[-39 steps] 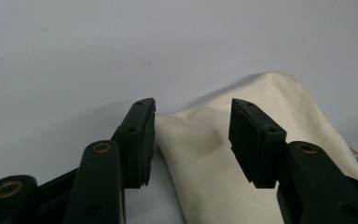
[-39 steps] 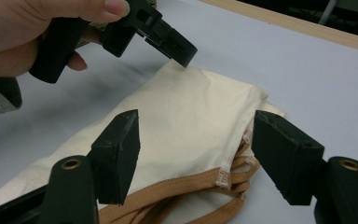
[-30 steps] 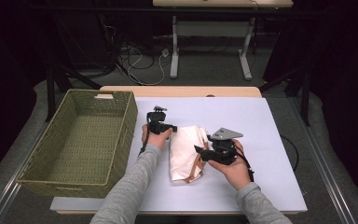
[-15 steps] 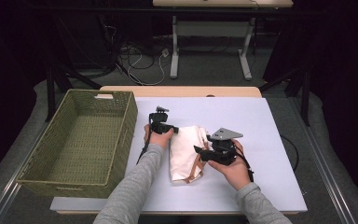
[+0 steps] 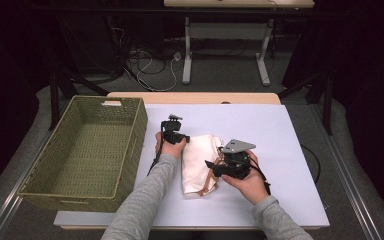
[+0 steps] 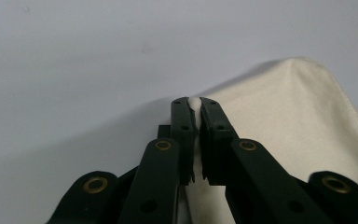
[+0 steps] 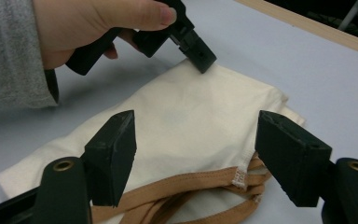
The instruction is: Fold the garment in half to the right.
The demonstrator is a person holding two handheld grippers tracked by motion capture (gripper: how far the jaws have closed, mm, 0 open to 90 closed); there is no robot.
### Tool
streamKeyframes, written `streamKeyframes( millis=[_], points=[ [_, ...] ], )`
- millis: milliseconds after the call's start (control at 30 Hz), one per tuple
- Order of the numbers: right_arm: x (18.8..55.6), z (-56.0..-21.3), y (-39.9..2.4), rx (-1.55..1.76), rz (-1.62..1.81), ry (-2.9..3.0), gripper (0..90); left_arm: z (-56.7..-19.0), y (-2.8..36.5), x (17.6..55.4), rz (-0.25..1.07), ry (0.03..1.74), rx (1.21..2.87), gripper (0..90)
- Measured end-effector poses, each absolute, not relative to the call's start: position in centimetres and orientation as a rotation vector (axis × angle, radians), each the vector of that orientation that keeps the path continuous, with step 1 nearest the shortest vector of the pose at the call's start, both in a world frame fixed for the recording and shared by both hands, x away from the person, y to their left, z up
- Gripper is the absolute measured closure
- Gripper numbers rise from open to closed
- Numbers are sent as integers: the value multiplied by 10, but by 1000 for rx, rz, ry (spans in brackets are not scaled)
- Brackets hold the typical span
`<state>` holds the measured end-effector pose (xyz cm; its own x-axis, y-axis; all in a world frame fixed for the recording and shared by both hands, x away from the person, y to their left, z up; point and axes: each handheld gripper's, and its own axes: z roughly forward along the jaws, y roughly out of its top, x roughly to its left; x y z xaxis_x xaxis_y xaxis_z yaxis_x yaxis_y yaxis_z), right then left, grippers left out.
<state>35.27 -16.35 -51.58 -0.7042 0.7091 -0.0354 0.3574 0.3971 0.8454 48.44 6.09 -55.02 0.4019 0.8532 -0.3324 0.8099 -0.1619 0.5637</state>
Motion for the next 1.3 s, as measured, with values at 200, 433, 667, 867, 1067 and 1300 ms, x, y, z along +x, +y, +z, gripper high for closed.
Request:
streamKeyframes(
  millis=[200,433,667,867,1067,1300],
  points=[
    [349,-516,-153,867,1221,2312,238,-544,61,484,100,1393,1975,854],
    [347,-518,-147,837,1189,2381,187,-537,59,481,152,1362,1975,854],
    [342,-519,-141,749,1125,2432,148,-531,58,480,176,1319,1978,854],
    [336,-518,-134,590,1119,2479,274,-527,57,479,195,1302,1976,855],
    [333,-519,-130,502,1141,2528,378,-521,57,482,196,1284,1977,855],
    [328,-519,-124,399,1104,2555,427,-516,53,481,229,1265,1991,855]
  ],
)
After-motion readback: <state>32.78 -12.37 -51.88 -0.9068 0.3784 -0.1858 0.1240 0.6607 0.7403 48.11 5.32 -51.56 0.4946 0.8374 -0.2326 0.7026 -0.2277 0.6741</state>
